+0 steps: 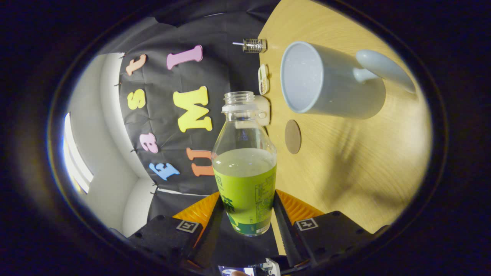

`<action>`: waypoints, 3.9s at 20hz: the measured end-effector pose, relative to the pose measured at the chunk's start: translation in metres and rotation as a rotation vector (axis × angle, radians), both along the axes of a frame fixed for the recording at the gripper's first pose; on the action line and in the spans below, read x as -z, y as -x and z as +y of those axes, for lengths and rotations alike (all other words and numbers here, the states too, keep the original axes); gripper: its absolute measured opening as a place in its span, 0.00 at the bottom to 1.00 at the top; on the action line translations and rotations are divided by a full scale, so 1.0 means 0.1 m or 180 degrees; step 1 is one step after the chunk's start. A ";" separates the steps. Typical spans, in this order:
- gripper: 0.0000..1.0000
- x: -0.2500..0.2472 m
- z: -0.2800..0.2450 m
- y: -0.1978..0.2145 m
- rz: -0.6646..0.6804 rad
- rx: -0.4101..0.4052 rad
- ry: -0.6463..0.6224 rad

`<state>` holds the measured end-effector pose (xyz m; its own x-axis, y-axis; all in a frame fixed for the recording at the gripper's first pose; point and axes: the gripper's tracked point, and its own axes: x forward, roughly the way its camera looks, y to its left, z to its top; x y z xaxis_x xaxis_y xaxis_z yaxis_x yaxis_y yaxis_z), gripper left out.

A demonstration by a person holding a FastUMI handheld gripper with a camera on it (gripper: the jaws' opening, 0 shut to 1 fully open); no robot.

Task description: Take the bottle from table, then pour the juice into the cup, finally place the bottle on the coaster

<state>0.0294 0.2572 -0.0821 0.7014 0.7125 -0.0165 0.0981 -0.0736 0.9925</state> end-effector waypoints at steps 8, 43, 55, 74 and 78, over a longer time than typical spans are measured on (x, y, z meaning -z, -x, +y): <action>0.77 -0.05 -0.03 0.00 0.0101 0.0036 -0.0170; 0.76 -0.55 -0.07 -0.09 0.0251 0.0234 -0.0872; 0.76 -0.79 -0.07 -0.13 0.0244 0.0236 -0.1163; 0.76 -0.87 -0.14 -0.15 0.0341 0.0308 -0.1534; 0.77 -0.90 -0.17 -0.14 0.0360 0.0320 -0.1574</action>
